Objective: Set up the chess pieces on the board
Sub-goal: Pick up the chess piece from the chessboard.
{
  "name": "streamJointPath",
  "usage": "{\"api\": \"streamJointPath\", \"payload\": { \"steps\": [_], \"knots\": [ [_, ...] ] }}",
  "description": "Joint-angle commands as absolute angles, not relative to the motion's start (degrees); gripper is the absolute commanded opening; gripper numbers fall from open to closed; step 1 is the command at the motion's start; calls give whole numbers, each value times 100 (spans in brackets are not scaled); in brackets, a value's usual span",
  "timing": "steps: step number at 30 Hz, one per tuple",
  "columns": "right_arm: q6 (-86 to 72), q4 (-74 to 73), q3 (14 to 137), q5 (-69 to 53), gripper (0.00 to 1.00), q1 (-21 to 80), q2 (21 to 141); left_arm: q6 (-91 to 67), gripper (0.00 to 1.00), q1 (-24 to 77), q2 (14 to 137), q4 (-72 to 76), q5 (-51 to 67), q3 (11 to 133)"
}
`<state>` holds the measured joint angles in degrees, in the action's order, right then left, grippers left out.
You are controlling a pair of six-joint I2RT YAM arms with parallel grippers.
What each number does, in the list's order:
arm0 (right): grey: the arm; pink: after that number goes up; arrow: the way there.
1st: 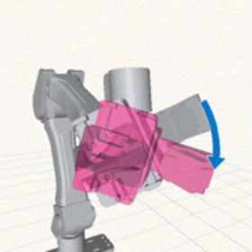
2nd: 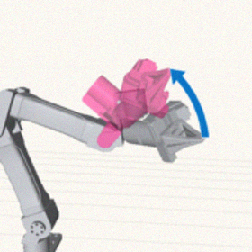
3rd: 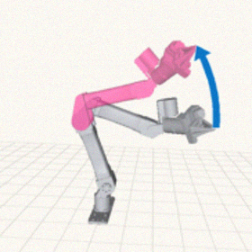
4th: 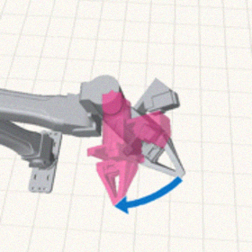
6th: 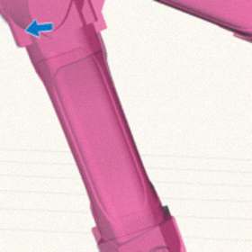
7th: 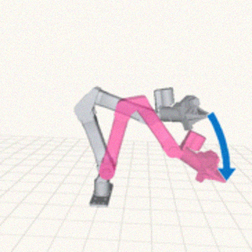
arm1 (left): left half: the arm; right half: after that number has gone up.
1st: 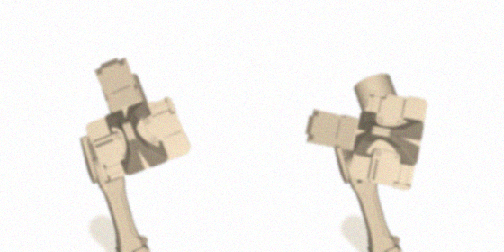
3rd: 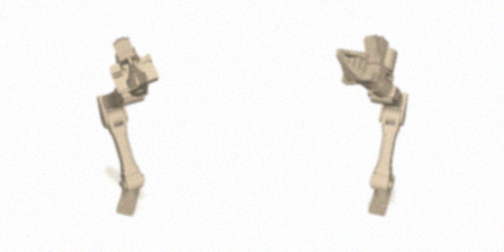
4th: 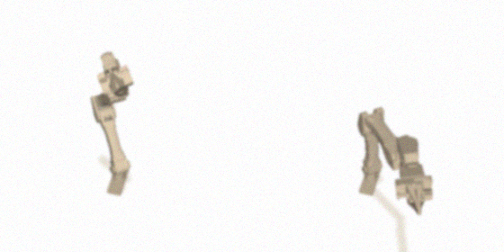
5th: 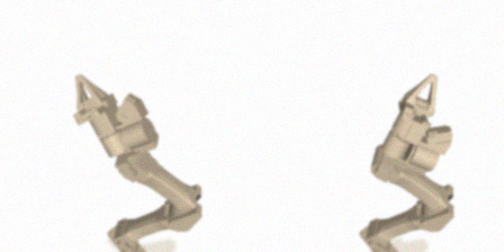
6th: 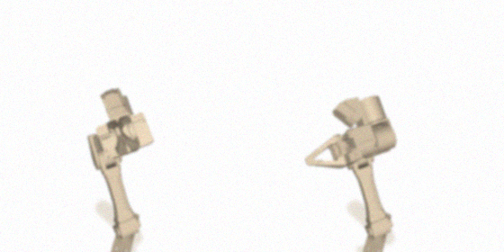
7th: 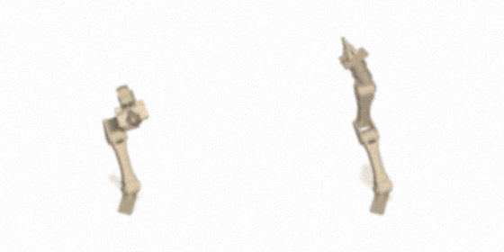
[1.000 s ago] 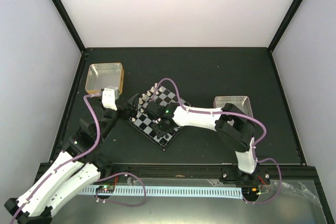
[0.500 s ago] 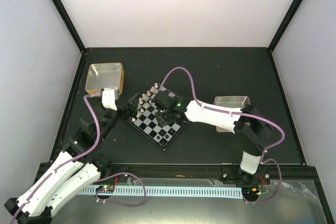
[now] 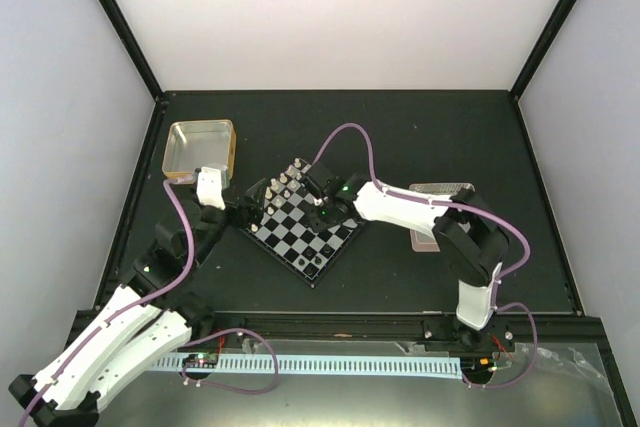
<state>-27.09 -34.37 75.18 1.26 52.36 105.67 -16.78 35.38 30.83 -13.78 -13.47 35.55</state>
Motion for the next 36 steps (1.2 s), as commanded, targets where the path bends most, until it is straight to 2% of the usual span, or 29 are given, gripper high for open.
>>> {"api": "streamJointPath", "payload": {
  "steps": [1, 9, 20, 29, 36],
  "knots": [
    [-2502, -3318, 7689, -315, 36, 5256, 10817, -1720, 99, 3536, 3085, -1415, -1360, 3718],
    [-2487, -3242, 7690, -618, 36, 5265, 11048, -1710, 99, 3535, 3096, -1396, -1362, 3718],
    [-2504, -3179, 7735, -422, 34, 5273, 11276, -1701, 99, 3536, 3103, -1389, -1360, 3700],
    [-2551, -2990, 7451, -371, 16, 5269, 11041, -1749, 99, 3540, 3118, -1402, -1345, 3692],
    [-2467, -2208, 6875, -542, 15, 5252, 10407, -2275, 99, 3537, 3317, -1386, -1066, 3525]
  ]
}}
